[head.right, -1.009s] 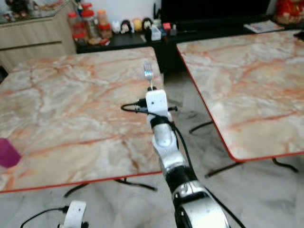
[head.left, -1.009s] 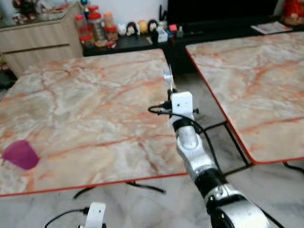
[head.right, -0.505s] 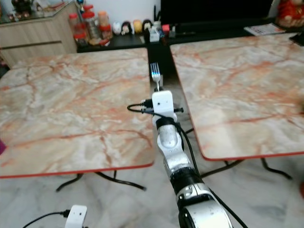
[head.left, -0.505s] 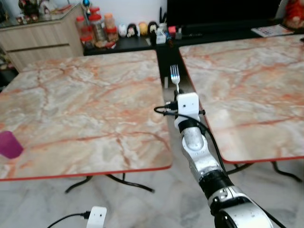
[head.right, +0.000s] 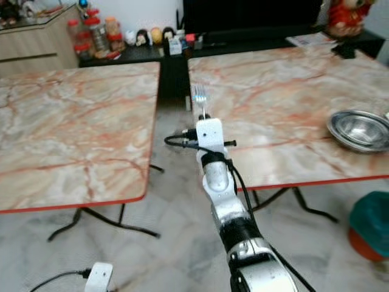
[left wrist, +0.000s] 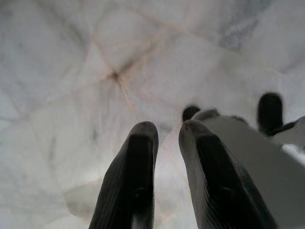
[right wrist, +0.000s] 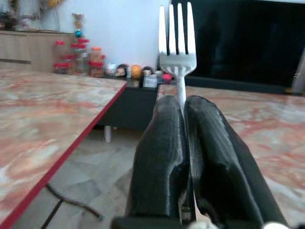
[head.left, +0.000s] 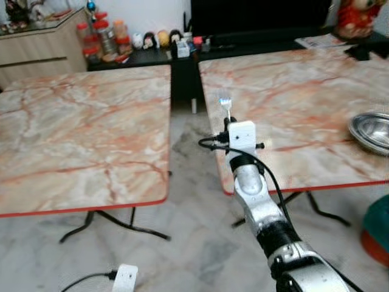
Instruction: Setting the table
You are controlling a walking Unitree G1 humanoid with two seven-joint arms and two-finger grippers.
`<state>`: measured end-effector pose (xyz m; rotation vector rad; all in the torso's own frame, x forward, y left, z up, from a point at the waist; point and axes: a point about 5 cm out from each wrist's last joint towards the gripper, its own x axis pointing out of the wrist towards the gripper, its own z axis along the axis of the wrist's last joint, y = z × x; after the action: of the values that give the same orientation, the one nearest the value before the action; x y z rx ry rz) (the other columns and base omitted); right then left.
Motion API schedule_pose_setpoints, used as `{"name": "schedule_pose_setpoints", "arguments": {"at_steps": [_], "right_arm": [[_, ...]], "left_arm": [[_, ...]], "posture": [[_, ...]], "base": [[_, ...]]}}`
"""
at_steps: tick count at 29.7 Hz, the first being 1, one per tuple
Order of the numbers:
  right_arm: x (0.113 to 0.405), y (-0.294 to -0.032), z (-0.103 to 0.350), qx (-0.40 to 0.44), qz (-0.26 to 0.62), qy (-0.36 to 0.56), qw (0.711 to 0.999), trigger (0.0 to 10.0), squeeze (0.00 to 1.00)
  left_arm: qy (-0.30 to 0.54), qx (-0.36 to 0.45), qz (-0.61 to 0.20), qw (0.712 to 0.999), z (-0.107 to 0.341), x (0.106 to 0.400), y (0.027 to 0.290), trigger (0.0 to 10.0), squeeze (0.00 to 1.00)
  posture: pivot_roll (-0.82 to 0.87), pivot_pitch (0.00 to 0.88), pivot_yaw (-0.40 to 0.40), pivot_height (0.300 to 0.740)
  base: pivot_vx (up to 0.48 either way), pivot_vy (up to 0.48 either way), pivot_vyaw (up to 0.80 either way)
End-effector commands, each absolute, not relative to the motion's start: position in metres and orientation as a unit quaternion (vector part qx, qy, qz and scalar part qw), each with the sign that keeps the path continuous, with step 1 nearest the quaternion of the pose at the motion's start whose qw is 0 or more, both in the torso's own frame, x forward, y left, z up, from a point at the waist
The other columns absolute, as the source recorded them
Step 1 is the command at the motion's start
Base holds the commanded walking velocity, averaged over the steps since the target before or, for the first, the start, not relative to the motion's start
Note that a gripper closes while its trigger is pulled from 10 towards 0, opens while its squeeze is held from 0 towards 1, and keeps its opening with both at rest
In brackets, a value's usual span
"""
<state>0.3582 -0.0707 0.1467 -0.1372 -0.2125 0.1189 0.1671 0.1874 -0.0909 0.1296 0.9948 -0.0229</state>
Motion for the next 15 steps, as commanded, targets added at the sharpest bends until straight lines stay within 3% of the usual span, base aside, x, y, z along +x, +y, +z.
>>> {"name": "schedule_pose_setpoints", "arguments": {"at_steps": [1, 15], "right_arm": [[0.358, -0.068, 0.150, -0.072, 0.066, -0.111, 0.989, 10.0, 0.00], [0.356, -0.076, 0.136, -0.079, 0.058, -0.086, 0.991, 10.0, 0.00]], "left_arm": [[0.479, 0.073, -0.012, 0.874, -0.090, 0.168, 0.191, 10.0, 0.00], [0.477, 0.065, -0.002, 0.876, -0.090, 0.169, 0.193, 10.0, 0.00]], "posture": [[-0.07, 0.000, 0.083, 0.740], [-0.05, 0.015, 0.086, 0.740]], "base": [[0.000, -0.386, 0.00], [0.000, -0.382, 0.00]]}}
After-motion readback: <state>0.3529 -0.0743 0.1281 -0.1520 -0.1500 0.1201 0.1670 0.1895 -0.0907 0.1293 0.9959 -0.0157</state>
